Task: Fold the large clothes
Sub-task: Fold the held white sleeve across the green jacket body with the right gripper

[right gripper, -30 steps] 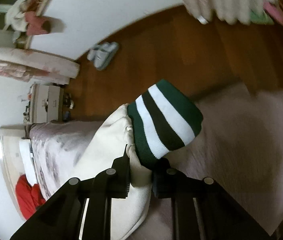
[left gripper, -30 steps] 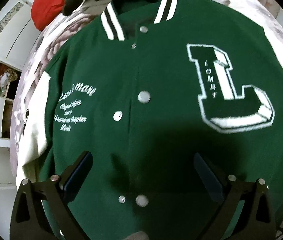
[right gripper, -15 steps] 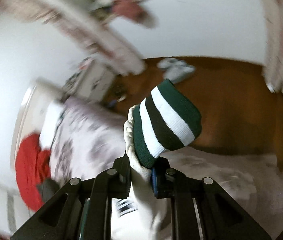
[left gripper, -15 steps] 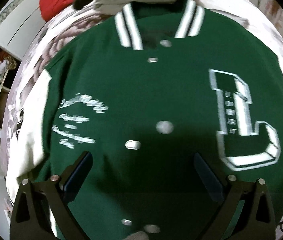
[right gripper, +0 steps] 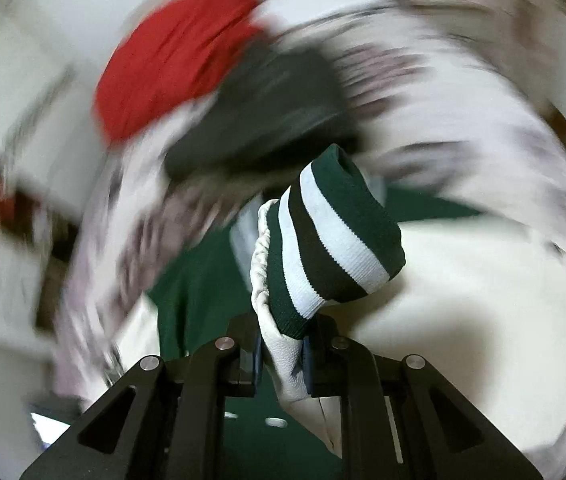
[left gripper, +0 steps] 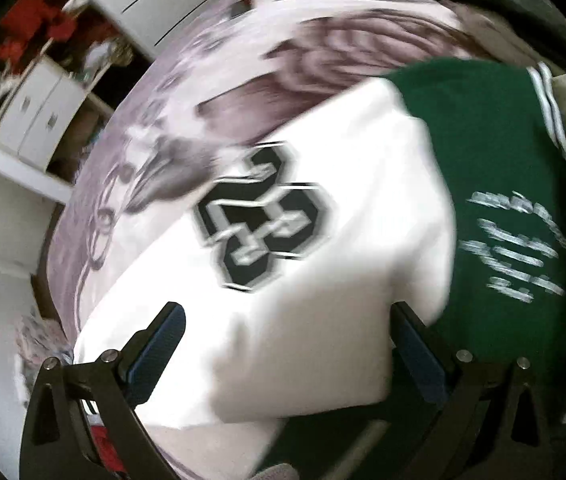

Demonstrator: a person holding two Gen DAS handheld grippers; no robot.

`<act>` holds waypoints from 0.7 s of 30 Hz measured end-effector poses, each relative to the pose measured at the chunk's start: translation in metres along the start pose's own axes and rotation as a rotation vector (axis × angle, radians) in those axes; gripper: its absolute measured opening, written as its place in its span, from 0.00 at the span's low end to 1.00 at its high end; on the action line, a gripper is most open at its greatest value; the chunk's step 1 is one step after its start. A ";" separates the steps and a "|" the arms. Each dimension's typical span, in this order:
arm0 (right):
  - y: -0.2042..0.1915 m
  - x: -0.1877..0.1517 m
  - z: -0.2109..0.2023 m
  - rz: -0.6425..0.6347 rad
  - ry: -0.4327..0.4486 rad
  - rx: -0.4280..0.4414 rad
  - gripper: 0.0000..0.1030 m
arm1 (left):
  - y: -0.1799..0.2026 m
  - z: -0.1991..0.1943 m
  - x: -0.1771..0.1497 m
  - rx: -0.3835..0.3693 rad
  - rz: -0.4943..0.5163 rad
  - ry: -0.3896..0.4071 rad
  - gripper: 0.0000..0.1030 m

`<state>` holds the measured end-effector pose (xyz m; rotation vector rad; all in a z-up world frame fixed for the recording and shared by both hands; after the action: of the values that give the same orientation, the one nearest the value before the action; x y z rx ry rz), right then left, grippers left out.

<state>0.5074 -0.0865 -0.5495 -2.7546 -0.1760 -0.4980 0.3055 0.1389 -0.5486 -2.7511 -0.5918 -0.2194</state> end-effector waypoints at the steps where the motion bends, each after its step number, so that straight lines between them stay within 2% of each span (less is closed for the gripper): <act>1: -0.032 -0.008 0.029 -0.062 -0.043 0.003 0.15 | -0.011 0.002 0.000 -0.022 -0.015 0.004 1.00; 3: -0.094 -0.027 0.078 -0.212 -0.083 -0.041 0.15 | -0.028 0.004 0.001 -0.089 -0.044 0.014 1.00; 5: -0.139 -0.044 0.108 -0.325 -0.109 -0.078 0.14 | -0.033 0.000 0.002 -0.128 -0.058 0.017 1.00; 9: -0.165 -0.071 0.136 -0.447 -0.154 -0.166 0.15 | -0.032 -0.013 0.001 -0.194 -0.072 0.017 1.00; 11: -0.150 -0.072 0.134 -0.439 -0.205 -0.158 0.18 | -0.038 -0.023 0.001 -0.215 -0.080 0.028 1.00; 12: -0.143 -0.071 0.128 -0.414 -0.242 -0.120 0.24 | -0.042 -0.028 0.000 -0.222 -0.086 0.032 1.00; 13: -0.135 -0.068 0.119 -0.381 -0.279 -0.077 0.38 | -0.049 -0.031 -0.002 -0.228 -0.095 0.030 1.00; 14: -0.125 -0.070 0.107 -0.316 -0.318 -0.013 0.43 | -0.057 -0.036 -0.006 -0.234 -0.109 0.023 1.00; 15: -0.112 -0.065 0.094 -0.268 -0.328 0.022 0.54 | -0.067 -0.038 -0.012 -0.239 -0.128 0.011 1.00; 16: -0.100 -0.061 0.078 -0.223 -0.330 0.048 0.58 | -0.078 -0.039 -0.018 -0.242 -0.149 -0.006 1.00; 18: -0.074 -0.065 0.051 -0.135 -0.339 0.066 0.59 | -0.104 -0.033 -0.037 -0.255 -0.209 -0.064 1.00; 21: -0.037 -0.079 0.017 -0.022 -0.352 0.027 0.59 | -0.152 -0.010 -0.077 -0.302 -0.352 -0.179 1.00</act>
<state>0.4328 -0.0510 -0.5814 -2.7945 -0.2937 -0.0108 0.1705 0.2377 -0.5140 -2.9537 -1.1822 -0.1517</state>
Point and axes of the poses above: each gripper's, at about its wrist camera, not at the fingertips, and z roughly the way its jaws point, y to its right, x to its top, the point moved 3 cm from there along z, roughly the way its jaws point, and after that the axes turned 5 degrees about -y, right-handed, at the moved point
